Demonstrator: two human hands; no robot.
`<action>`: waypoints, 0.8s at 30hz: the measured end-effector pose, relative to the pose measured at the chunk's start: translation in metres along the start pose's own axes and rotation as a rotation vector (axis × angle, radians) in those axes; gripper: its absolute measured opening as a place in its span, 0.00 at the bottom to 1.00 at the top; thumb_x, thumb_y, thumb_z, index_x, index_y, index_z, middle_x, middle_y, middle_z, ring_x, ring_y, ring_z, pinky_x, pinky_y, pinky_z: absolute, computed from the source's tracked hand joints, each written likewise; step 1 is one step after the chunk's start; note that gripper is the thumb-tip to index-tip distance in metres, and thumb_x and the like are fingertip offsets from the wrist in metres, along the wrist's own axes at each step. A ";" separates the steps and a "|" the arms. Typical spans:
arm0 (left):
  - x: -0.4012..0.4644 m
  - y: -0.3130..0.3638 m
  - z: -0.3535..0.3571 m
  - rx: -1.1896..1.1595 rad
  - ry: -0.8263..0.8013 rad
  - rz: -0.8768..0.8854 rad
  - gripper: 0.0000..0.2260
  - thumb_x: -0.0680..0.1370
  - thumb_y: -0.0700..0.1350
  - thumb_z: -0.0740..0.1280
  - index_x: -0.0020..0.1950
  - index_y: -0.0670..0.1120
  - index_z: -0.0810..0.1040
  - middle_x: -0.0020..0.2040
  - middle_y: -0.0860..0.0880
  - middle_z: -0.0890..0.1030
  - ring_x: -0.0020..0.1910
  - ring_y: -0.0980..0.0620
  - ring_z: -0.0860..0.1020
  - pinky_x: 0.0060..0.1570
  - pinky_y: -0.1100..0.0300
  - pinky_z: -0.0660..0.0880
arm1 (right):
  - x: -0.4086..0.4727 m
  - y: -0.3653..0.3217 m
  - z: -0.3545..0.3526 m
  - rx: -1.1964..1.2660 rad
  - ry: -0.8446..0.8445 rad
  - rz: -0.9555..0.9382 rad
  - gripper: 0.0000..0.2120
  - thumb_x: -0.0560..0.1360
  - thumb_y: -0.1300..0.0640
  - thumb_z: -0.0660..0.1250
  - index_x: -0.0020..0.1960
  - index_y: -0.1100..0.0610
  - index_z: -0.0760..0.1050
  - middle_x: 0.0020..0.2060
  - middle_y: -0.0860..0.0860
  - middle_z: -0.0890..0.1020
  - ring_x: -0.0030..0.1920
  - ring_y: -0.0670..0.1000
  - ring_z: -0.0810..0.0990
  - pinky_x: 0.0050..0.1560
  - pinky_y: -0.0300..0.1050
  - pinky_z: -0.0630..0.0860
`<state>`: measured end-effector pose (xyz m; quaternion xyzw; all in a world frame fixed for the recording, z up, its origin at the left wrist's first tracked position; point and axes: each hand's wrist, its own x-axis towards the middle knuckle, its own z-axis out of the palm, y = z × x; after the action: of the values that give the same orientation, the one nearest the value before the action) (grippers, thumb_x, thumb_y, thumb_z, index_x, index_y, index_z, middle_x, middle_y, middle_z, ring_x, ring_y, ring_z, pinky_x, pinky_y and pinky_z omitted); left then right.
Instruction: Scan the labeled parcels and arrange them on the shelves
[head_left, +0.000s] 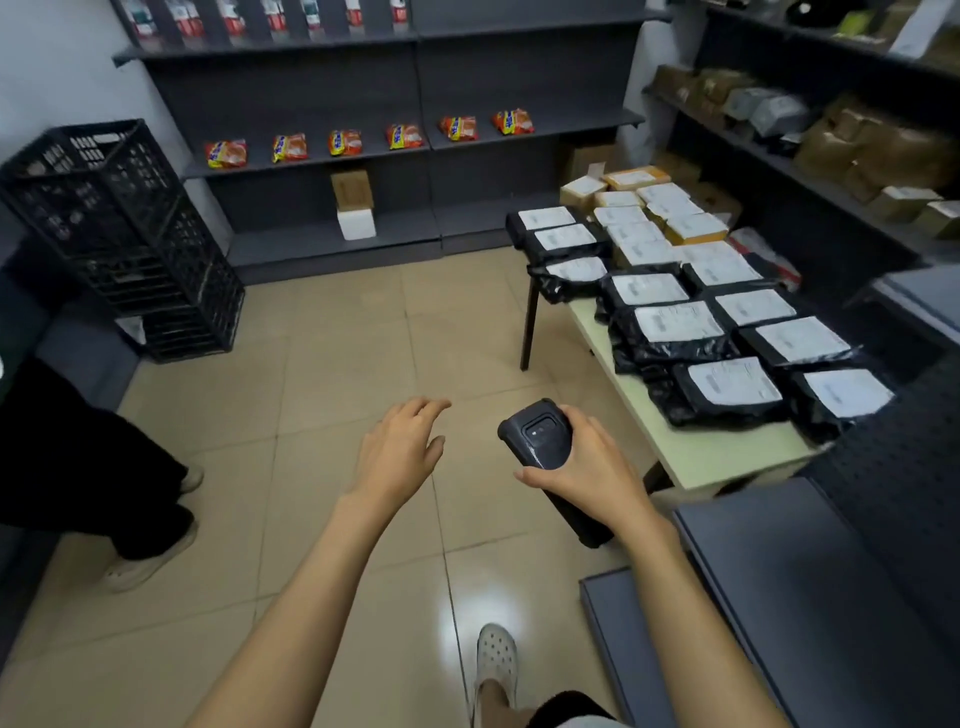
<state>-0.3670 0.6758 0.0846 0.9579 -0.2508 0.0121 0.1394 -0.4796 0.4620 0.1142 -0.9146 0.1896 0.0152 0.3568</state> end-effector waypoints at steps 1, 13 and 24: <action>0.029 -0.004 0.000 0.002 -0.005 0.004 0.19 0.79 0.47 0.64 0.70 0.53 0.70 0.65 0.54 0.75 0.61 0.48 0.74 0.49 0.52 0.76 | 0.029 -0.006 -0.006 -0.003 0.006 0.002 0.39 0.63 0.38 0.77 0.69 0.46 0.67 0.61 0.45 0.74 0.61 0.52 0.76 0.56 0.50 0.73; 0.352 -0.015 0.029 -0.011 -0.109 0.187 0.20 0.79 0.45 0.64 0.71 0.53 0.70 0.65 0.53 0.74 0.62 0.47 0.73 0.50 0.51 0.74 | 0.286 -0.004 -0.059 -0.013 0.095 0.188 0.44 0.63 0.35 0.75 0.73 0.45 0.63 0.62 0.46 0.73 0.60 0.53 0.77 0.55 0.51 0.75; 0.600 0.096 0.105 0.006 -0.299 0.656 0.21 0.80 0.46 0.63 0.73 0.54 0.68 0.69 0.54 0.71 0.63 0.49 0.72 0.50 0.53 0.75 | 0.426 0.054 -0.123 0.025 0.302 0.561 0.46 0.68 0.35 0.73 0.78 0.48 0.57 0.62 0.48 0.72 0.57 0.53 0.78 0.48 0.47 0.74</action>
<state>0.1061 0.2804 0.0642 0.8181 -0.5623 -0.0835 0.0870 -0.1168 0.2017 0.1017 -0.8142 0.4854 -0.0253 0.3176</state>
